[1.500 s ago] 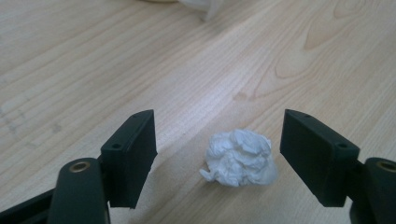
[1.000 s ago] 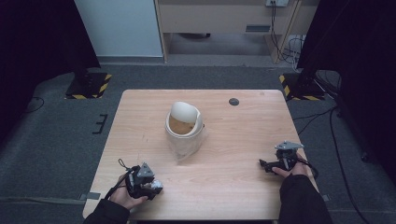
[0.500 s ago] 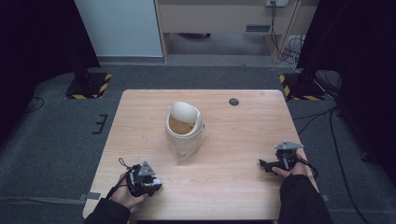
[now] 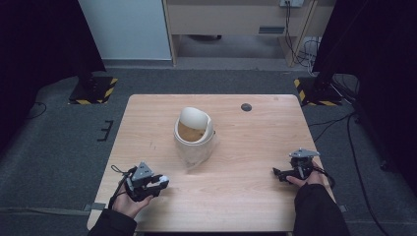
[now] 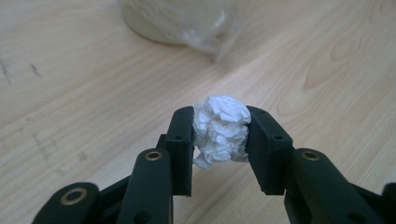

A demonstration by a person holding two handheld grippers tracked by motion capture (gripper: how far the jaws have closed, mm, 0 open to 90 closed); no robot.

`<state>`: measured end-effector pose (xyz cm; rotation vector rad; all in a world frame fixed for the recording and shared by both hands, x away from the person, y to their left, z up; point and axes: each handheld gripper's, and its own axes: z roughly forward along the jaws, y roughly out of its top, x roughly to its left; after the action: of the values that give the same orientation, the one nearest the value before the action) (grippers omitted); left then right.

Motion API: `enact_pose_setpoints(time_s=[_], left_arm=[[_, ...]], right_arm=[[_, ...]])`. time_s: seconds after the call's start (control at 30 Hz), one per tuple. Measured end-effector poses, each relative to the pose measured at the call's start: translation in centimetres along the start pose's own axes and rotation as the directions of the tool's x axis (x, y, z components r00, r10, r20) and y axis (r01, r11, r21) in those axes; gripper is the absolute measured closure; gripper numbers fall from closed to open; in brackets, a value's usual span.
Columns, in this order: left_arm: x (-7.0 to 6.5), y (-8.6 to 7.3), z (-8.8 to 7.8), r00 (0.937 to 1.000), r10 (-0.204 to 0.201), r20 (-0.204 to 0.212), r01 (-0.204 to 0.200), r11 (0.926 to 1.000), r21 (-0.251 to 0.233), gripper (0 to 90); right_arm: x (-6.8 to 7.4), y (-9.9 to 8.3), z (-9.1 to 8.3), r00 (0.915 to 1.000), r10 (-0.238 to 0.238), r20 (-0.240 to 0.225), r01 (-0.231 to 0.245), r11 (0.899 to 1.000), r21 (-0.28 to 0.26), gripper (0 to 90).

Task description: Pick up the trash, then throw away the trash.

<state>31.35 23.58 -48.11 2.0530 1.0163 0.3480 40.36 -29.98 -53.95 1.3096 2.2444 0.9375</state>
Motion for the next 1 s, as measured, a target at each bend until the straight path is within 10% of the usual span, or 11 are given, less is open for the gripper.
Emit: enact_pose_setpoints(time_s=[0.37,0.57,1.0], left_arm=[[0.4,1.2,-1.5,0.9984,-0.054,-0.015,0.05,0.9813,-0.186,63.4],[0.4,2.0,-2.3,0.9967,-0.074,-0.034,0.061,0.9577,-0.281,63.3],[1.3,3.8,-3.0,0.9945,-0.089,-0.056,0.062,0.9257,-0.373,63.0]], right_arm=[[0.0,0.0,0.0,1.0,0.0,0.0,0.0,1.0,0.0,0.7],[0.0,0.0,0.0,1.0,0.001,-0.001,-0.001,1.0,0.0,0.7],[0.0,0.0,0.0,1.0,0.002,-0.001,-0.002,1.0,0.001,0.7]])
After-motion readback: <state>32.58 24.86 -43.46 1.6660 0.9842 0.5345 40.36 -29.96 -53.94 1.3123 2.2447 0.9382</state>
